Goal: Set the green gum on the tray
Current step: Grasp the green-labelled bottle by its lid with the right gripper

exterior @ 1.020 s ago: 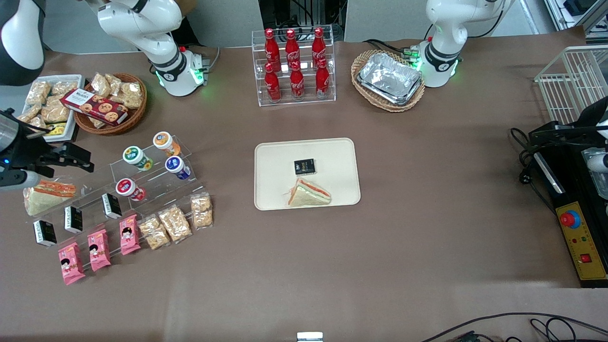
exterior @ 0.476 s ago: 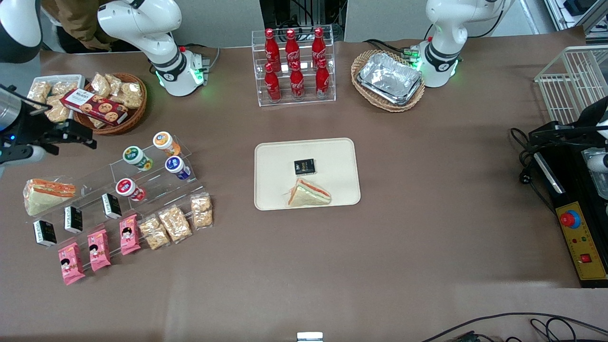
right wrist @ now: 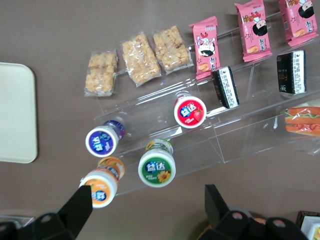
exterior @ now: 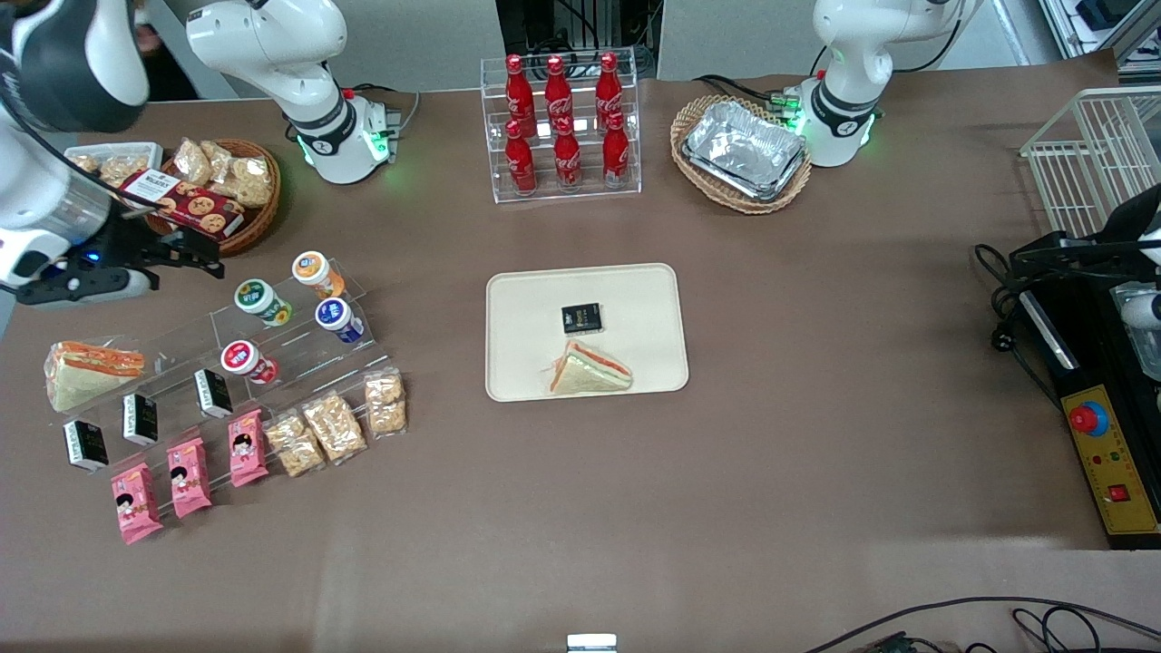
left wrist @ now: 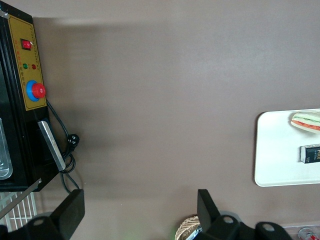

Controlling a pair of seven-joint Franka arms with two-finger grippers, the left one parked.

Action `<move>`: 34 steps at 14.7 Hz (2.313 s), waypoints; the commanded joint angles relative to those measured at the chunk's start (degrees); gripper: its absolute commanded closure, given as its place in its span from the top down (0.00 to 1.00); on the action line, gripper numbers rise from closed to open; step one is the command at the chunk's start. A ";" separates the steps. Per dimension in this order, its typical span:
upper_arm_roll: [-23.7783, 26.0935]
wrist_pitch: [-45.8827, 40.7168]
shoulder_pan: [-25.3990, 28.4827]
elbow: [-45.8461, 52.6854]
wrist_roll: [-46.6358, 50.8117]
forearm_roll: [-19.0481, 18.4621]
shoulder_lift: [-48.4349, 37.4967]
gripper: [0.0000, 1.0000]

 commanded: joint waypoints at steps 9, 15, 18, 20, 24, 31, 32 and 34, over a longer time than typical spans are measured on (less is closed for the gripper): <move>-0.07 21.16 0.27 -19.95 0.02 -2.22 -3.20 1.00; -0.16 25.74 0.18 -24.70 0.02 -2.22 -3.73 1.00; -0.24 26.81 0.18 -26.72 0.02 -2.22 -5.22 1.00; -0.51 26.72 0.09 -27.17 -0.07 -2.22 -5.84 1.00; -0.51 26.63 -0.08 -27.17 -0.16 -2.22 -5.75 0.51; -0.51 26.37 -0.08 -26.82 -0.33 -2.22 -5.40 0.16; -0.51 26.11 -0.08 -26.29 -0.59 -2.13 -5.40 0.16; -0.51 25.32 0.01 -23.93 -0.68 -2.22 -5.31 0.16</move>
